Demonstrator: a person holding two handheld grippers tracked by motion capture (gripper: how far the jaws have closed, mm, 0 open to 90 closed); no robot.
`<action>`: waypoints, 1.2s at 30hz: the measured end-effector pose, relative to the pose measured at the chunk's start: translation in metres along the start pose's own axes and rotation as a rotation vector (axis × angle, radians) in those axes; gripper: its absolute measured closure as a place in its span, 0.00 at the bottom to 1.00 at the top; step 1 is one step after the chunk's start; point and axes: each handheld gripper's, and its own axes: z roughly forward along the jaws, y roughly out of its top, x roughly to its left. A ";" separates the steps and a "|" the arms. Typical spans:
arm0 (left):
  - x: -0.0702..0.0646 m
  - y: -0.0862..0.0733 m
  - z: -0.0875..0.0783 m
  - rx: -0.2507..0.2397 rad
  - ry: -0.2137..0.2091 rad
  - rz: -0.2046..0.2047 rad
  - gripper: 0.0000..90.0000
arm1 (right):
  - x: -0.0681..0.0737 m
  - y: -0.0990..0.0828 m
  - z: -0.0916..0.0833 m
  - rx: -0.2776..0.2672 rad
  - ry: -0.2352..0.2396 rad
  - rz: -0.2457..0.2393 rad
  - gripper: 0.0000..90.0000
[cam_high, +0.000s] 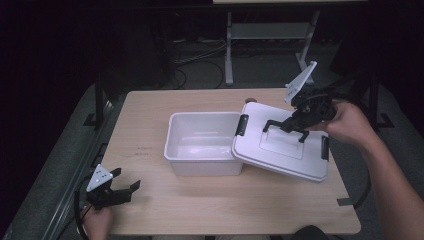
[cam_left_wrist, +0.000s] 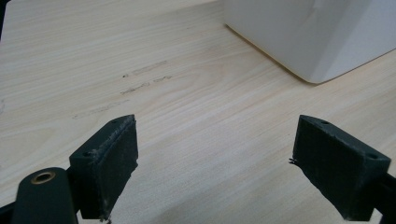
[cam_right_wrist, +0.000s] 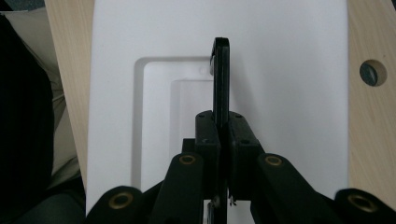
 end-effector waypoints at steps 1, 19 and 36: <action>0.000 0.000 0.000 0.000 -0.001 0.001 0.15 | 0.000 0.003 0.001 -0.001 0.002 -0.004 0.94; 0.000 0.000 0.001 0.000 -0.003 0.002 0.15 | 0.002 0.052 0.020 0.012 0.030 -0.085 0.94; 0.001 0.000 0.001 0.003 -0.005 0.003 0.15 | 0.003 0.086 0.031 0.005 0.049 -0.136 0.94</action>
